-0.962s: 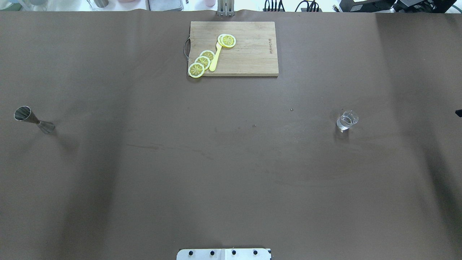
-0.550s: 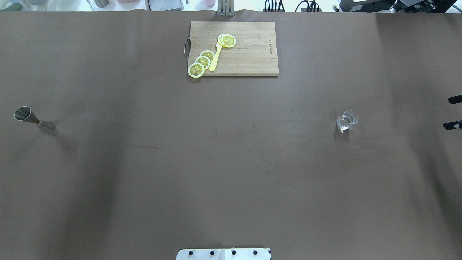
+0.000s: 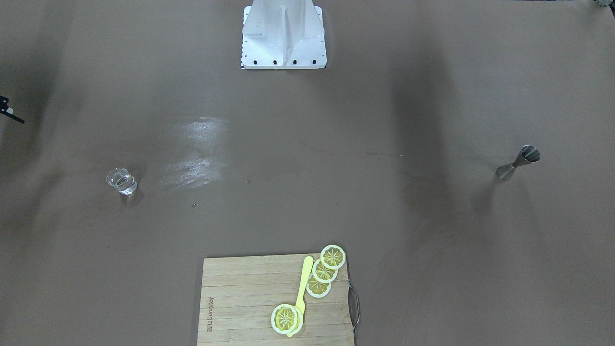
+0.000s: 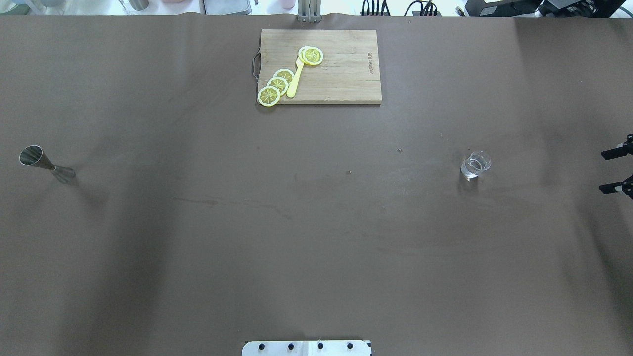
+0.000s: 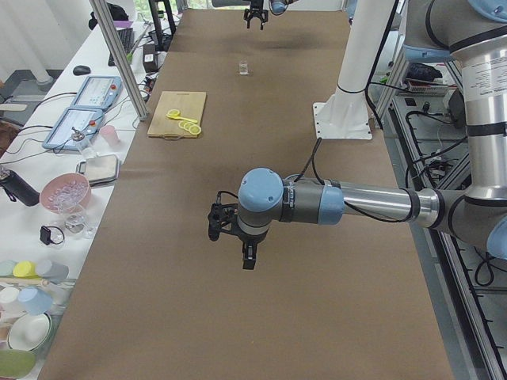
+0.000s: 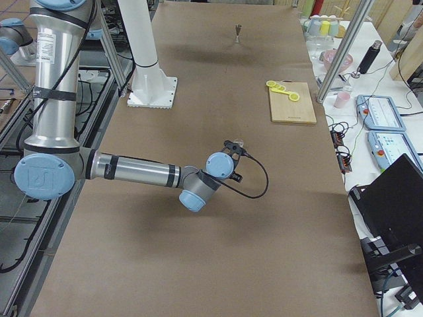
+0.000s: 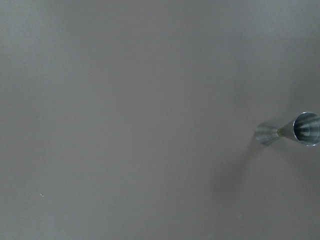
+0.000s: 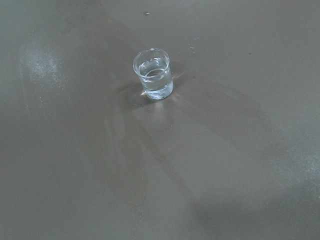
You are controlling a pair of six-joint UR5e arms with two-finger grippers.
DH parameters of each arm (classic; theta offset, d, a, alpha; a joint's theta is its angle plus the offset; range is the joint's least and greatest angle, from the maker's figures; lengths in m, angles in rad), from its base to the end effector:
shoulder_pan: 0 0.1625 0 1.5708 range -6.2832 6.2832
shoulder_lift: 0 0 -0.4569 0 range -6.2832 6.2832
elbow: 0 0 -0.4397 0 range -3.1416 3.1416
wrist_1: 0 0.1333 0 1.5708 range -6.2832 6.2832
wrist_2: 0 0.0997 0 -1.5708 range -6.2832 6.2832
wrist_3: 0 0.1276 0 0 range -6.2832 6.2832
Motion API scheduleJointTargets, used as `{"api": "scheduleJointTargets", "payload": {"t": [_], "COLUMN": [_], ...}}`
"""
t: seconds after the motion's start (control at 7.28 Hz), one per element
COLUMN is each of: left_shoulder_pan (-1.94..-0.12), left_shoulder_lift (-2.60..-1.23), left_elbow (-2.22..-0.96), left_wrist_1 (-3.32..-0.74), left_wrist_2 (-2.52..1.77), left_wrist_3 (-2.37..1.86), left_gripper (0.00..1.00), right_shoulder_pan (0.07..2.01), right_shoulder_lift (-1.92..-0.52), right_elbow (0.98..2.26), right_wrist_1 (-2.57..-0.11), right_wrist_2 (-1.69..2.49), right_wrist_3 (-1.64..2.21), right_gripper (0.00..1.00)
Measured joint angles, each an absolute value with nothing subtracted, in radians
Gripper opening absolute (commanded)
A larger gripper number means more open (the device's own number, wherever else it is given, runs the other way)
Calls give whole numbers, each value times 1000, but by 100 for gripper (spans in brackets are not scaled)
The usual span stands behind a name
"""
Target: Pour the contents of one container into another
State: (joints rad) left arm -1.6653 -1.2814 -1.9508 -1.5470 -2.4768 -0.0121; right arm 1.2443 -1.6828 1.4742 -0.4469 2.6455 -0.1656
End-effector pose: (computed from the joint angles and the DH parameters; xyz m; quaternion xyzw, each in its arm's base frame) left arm -0.0716 -0.4073 0.6325 0.0480 0.4358 -0.0333 0.8981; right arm -0.1366 -0.4690 0.6656 0.3414 -0.4882 -0.4071 0.6924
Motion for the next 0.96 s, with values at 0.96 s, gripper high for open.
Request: {"api": "scheduleJointTargets", "payload": {"t": [0.96], "left_shoulder_pan": [-1659], "left_shoulder_lift": [-1219], "left_elbow": [-1965], "left_wrist_1": [-1544], "left_wrist_2": [-2487], "left_wrist_3": [-267], "left_gripper": [98], "right_shoulder_pan": [1065], "right_shoulder_lift": [-1467], "right_elbow": [1235], "right_wrist_1": [-99], "right_wrist_2": [2489], "right_wrist_3": [-153], "right_gripper": [96]}}
